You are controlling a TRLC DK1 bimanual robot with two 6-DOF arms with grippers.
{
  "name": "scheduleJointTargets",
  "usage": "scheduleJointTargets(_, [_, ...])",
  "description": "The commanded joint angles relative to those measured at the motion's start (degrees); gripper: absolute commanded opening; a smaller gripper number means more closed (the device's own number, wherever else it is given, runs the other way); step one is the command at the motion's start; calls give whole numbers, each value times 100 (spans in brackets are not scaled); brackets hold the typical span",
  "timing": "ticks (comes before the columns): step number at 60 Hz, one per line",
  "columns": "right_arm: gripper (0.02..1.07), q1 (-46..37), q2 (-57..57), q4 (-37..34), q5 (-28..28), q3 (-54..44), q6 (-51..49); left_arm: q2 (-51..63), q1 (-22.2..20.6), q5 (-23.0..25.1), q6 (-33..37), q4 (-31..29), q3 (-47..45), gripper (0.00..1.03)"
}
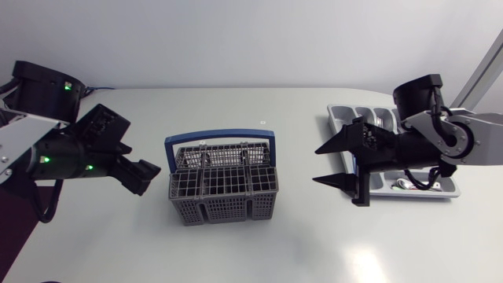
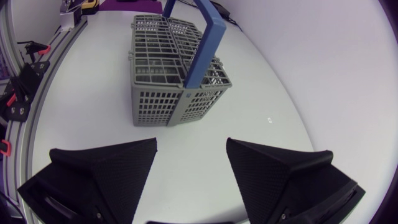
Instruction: Unload the cutlery basket into the drawer organizer.
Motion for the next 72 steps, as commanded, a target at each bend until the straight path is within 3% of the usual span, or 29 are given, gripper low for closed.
scheduleJointTargets(1, [84,329,130,270,138,-173,569,284,-200,47,106,114,-276,98])
scheduleJointTargets(24, [85,988,745,912,375,-111,1325,1251,-772,12,71,633,-215,98])
scheduleJointTargets(56, [86,759,982,1176,674,-41,1404,2350,-1211,-225,-8,835,866,98])
scheduleJointTargets(72, [86,654,1105,1316,735,12,1431,2552,-1211,-295,18,835,1086,98])
